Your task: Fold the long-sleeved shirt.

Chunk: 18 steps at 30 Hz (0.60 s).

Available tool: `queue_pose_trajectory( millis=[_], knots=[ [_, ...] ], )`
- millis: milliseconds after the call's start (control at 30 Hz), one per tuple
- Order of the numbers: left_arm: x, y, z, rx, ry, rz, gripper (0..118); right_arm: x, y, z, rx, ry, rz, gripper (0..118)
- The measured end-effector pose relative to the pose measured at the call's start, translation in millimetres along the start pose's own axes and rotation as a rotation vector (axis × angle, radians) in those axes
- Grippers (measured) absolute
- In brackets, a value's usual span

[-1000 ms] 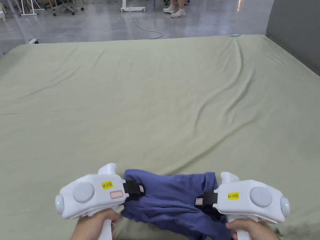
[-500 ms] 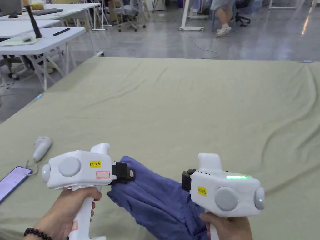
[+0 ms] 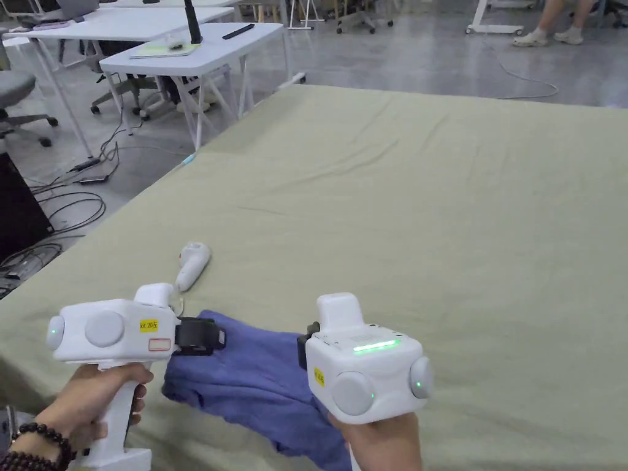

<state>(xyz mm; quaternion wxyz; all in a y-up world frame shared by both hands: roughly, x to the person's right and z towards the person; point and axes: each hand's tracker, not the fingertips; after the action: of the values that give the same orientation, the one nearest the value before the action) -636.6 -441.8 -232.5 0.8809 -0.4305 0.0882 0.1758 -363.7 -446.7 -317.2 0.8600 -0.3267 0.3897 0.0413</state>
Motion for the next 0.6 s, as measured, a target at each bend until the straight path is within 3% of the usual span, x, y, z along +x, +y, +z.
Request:
queue_pose_trajectory(
  millis=[33, 67, 233, 267, 367, 400, 600],
  knots=[
    [4, -1, 4, 0.016, 0.022, -0.010, 107, 2, -1, 4, 0.002, -0.001, 0.007, 0],
    [7, -1, 10, 0.026, 0.018, -0.018, 111, 5, 0, 8, 0.003, -0.005, 0.009, 0],
    [28, 12, 43, 0.119, 0.050, -0.036, 110, 38, 9, 55, 0.068, -0.006, -0.016, 0],
    [41, 14, 53, 0.151, 0.021, -0.021, 102, 48, 11, 67, 0.088, -0.019, -0.020, 0],
    [102, 10, 81, 0.279, -0.066, -0.074, 8, 82, 20, 116, 0.167, -0.103, -0.028, 0],
    [126, 8, 87, 0.326, -0.058, -0.126, 1, 95, 23, 135, 0.203, -0.132, -0.035, 0],
    [281, -14, 109, 0.683, -0.125, -0.322, 0, 157, 34, 269, 0.426, -0.392, -0.053, 0]
  ],
)
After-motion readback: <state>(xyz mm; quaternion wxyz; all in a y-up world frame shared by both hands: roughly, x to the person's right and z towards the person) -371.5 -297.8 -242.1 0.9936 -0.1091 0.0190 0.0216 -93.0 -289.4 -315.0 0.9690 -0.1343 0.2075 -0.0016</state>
